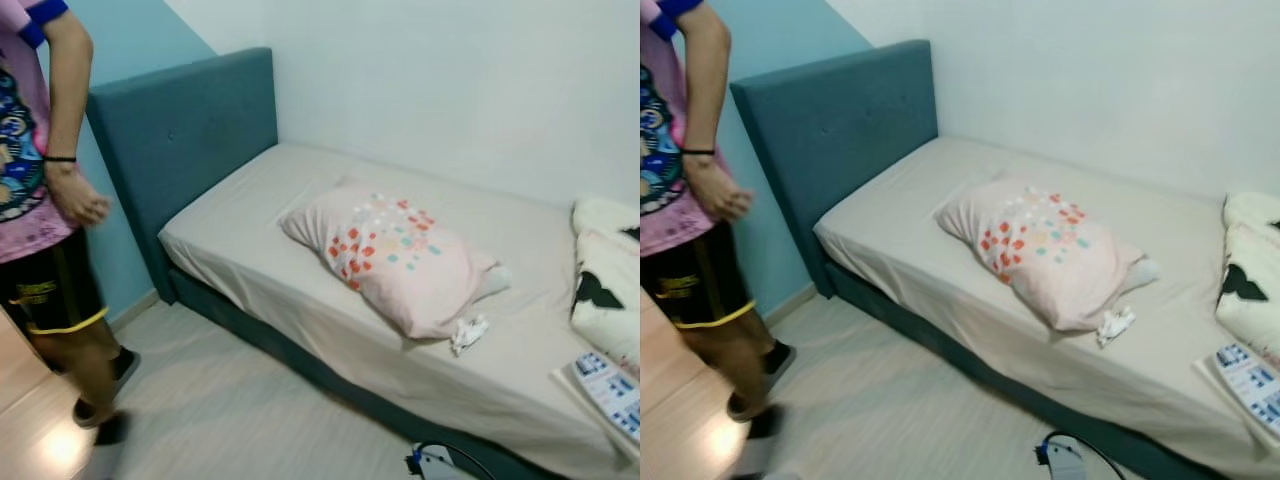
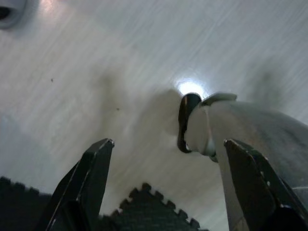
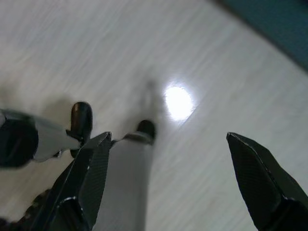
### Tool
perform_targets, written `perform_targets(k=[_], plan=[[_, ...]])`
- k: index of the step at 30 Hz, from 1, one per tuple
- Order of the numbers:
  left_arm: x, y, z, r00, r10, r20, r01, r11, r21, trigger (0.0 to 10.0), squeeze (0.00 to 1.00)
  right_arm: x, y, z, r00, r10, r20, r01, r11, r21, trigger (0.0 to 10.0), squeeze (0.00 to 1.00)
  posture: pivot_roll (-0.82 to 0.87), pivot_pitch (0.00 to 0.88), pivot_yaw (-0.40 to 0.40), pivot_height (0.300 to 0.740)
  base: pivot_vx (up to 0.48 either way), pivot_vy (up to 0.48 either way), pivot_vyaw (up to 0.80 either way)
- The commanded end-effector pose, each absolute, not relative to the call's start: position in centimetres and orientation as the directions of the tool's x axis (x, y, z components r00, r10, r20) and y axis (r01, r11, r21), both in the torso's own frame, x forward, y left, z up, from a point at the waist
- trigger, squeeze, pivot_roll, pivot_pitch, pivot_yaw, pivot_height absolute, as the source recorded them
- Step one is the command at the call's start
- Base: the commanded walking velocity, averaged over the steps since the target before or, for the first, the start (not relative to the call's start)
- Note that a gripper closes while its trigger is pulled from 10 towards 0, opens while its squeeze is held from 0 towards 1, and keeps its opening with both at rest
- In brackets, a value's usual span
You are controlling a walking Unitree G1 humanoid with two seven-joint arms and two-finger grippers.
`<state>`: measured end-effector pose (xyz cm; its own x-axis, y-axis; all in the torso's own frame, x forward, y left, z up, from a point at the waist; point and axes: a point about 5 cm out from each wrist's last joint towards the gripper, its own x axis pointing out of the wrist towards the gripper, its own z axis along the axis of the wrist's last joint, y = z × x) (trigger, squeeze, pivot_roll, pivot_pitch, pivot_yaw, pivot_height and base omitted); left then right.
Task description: Clean up the room
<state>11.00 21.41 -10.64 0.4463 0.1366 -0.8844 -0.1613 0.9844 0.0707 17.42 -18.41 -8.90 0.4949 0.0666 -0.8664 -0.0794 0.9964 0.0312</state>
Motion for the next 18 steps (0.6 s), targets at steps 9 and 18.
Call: perform_targets(k=[9,18], plan=[[10.2,21.1,-10.8,0.455,0.130,-0.881,-0.154,0.986,0.066,10.0,0.00,18.0,-17.6,-8.7,0.513,0.079,-0.855,-0.074,0.996,0.048,10.0,0.00,0.08,0.000,-0.033,0.714,0.000,-0.400,0.00],[10.3,21.2,-10.8,0.467,0.139,-0.873,-0.176,0.983,0.062,10.0,0.00,18.1,-17.5,-8.7,0.516,0.074,-0.853,-0.065,0.997,0.048,10.0,0.00,0.07,0.000,-0.035,0.714,0.000,-0.057,0.00]])
